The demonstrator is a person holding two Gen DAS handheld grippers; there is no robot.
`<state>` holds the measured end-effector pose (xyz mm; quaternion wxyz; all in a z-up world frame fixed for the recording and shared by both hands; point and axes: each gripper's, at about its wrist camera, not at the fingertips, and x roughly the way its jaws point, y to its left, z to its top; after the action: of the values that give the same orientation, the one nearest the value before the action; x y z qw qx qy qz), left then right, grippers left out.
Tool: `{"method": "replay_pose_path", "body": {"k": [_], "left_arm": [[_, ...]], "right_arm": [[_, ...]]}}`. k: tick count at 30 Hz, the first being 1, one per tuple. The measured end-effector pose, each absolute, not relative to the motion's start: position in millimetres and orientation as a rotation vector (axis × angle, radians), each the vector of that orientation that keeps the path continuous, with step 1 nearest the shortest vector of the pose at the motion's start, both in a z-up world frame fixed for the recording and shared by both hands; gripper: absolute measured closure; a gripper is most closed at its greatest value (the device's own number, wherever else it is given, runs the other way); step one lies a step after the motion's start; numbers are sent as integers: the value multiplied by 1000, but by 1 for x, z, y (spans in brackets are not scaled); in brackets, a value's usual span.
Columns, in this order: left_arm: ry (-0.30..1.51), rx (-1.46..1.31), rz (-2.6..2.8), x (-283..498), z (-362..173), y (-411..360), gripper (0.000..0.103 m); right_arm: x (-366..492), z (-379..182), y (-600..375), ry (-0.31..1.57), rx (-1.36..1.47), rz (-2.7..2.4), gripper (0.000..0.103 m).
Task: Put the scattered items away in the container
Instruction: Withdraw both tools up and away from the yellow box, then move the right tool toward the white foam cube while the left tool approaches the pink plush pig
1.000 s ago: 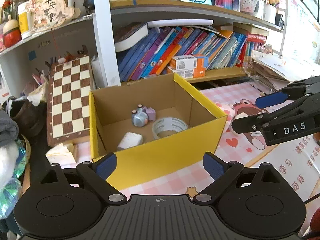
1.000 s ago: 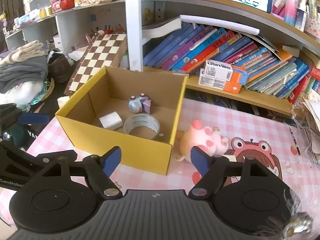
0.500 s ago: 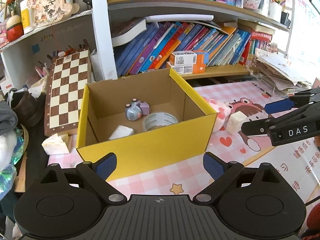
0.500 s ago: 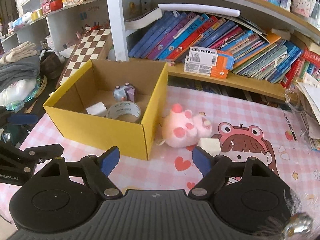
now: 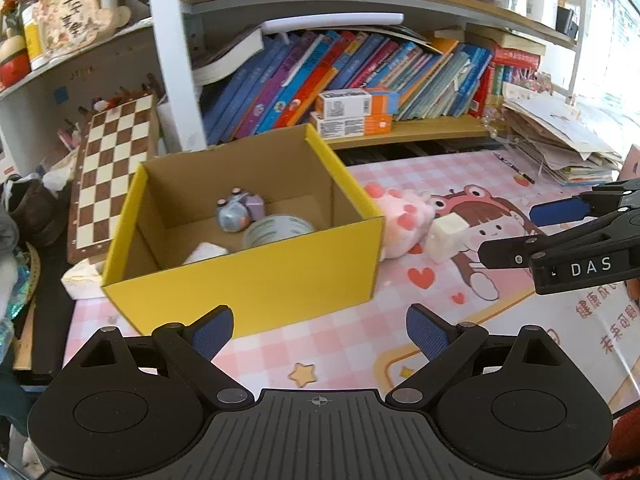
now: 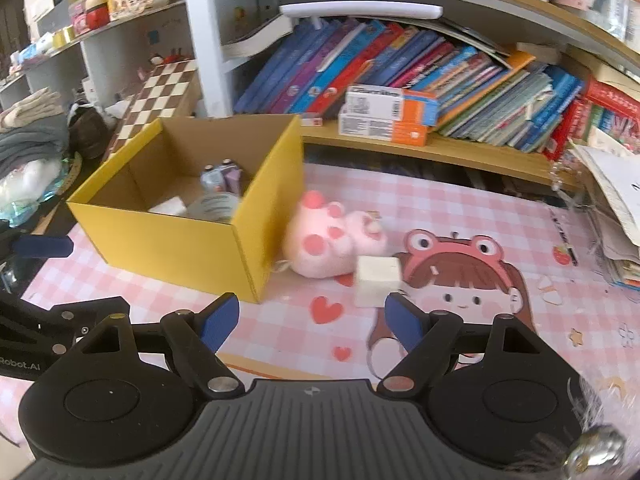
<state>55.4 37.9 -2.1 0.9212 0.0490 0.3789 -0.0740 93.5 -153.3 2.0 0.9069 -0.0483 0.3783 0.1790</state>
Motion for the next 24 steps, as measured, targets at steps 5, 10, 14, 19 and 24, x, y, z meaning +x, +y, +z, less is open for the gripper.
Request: {"method": "replay_pose_path", "body": {"k": [5,10,14,19,24], "left_arm": [[783,104,-164,58,-4,18,8],[785,110,-174,59,-6,-1,8],[793,113,-172,59,-8,-13,8],[805,118,-160,59,-12,-25,8],[813,125,-142,58,-14,-33,8]], "right_arm": [[93,-2,-175,782,-86,334,23],[93,-6,-194,789,-73,322,23],[95,-10,-205,796,-67,324,23],[97,-16,-216,808,-60,337,23],[99,-20,-223,814,-52,357,23]]}}
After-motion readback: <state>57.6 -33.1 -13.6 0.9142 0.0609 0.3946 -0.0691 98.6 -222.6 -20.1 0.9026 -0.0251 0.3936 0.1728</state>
